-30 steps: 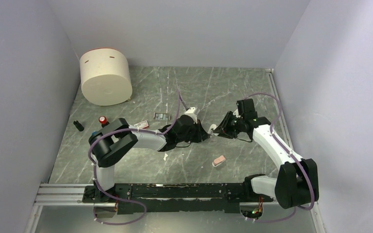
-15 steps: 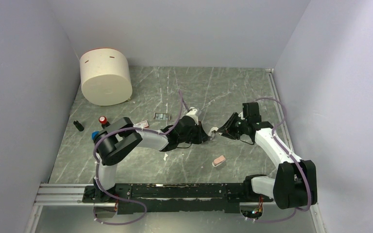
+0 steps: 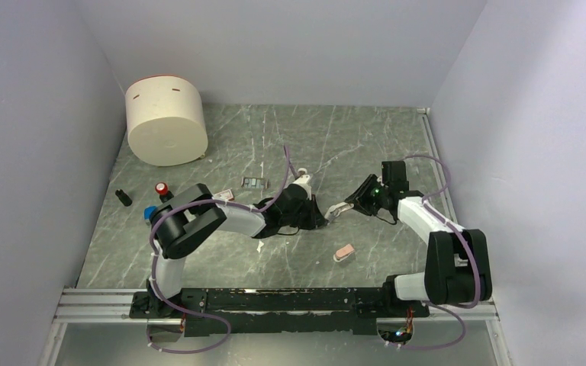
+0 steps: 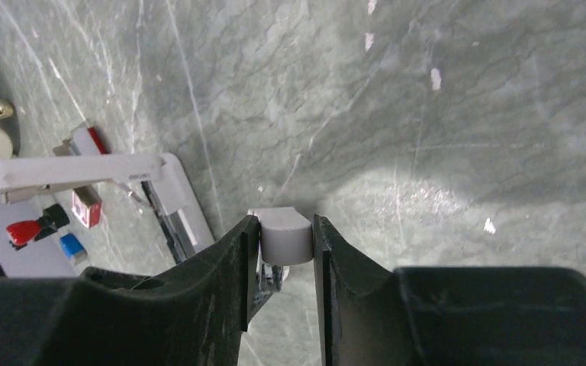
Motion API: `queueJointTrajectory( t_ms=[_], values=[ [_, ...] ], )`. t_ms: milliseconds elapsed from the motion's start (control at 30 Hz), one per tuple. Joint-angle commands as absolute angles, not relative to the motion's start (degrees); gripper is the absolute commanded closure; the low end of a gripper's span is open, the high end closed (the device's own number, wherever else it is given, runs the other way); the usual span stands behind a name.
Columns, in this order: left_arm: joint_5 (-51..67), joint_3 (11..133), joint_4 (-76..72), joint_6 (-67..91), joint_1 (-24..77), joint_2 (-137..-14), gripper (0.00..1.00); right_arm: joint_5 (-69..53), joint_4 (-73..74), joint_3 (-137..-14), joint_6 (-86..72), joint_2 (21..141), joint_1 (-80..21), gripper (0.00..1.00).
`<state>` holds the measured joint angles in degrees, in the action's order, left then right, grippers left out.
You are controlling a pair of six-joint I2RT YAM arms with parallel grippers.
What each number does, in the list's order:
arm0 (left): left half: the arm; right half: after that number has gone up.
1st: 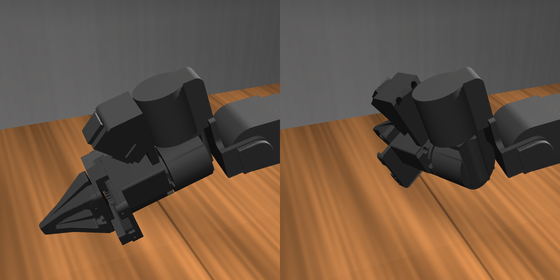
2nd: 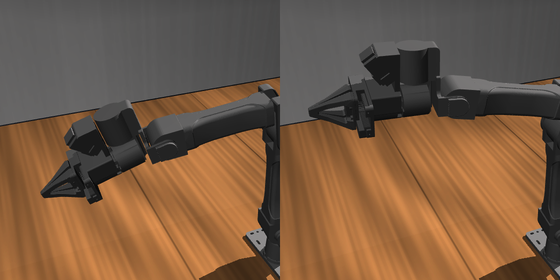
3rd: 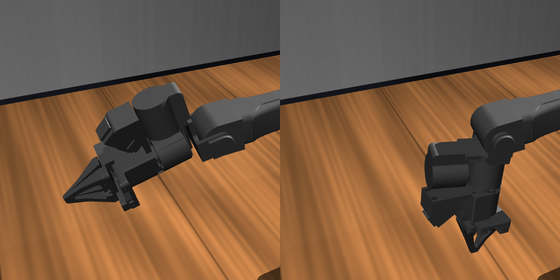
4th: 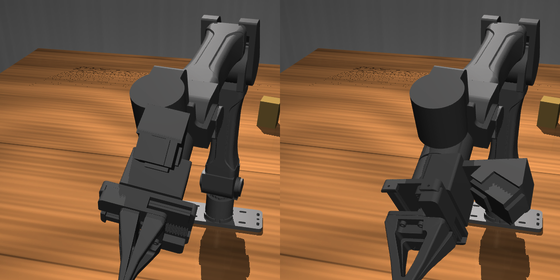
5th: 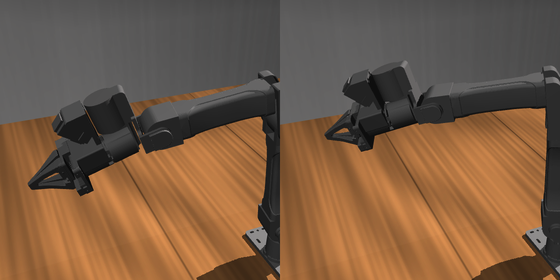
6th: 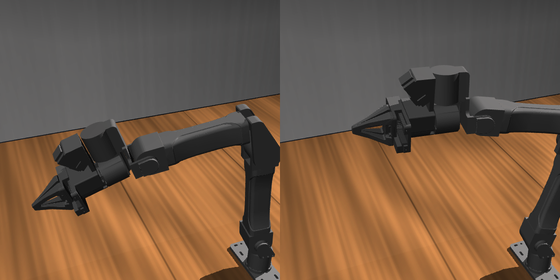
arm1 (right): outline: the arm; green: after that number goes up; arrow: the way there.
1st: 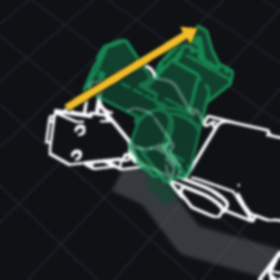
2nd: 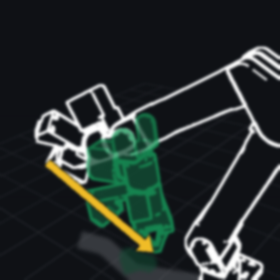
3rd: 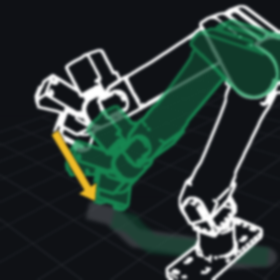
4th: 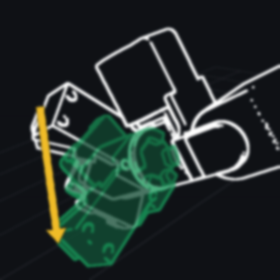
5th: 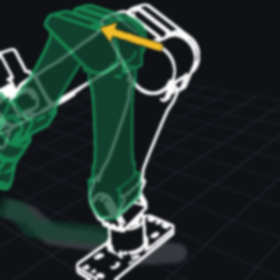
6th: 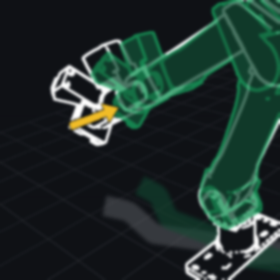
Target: Load the staples into the stapler
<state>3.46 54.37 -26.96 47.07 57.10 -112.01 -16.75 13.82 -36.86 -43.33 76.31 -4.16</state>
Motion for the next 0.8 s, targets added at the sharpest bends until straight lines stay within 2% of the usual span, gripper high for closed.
queueJointTrajectory(
  t_ms=[0, 200, 467, 767],
  values=[
    [6.1, 55.6, -27.4, 45.8, 57.7, -113.2, 0.95, -15.4, 9.2, -36.7, -41.9, 79.9, -3.6, 0.64],
    [6.1, 56.4, -25.8, 46.3, 57.7, -113.9, 0.95, -16.5, 8.9, -37.0, -40.2, 81.9, -3.6, 0.59],
    [5.6, 57.6, -23.9, 47.2, 57.6, -114.5, 0.94, -19.1, 9.8, -36.5, -38.2, 80.8, -4.0, 0.38],
    [5.2, 57.9, -23.0, 47.9, 57.4, -114.6, 0.91, -18.7, 10.3, -35.4, -38.1, 80.0, -7.5, 0.33]
  ],
)
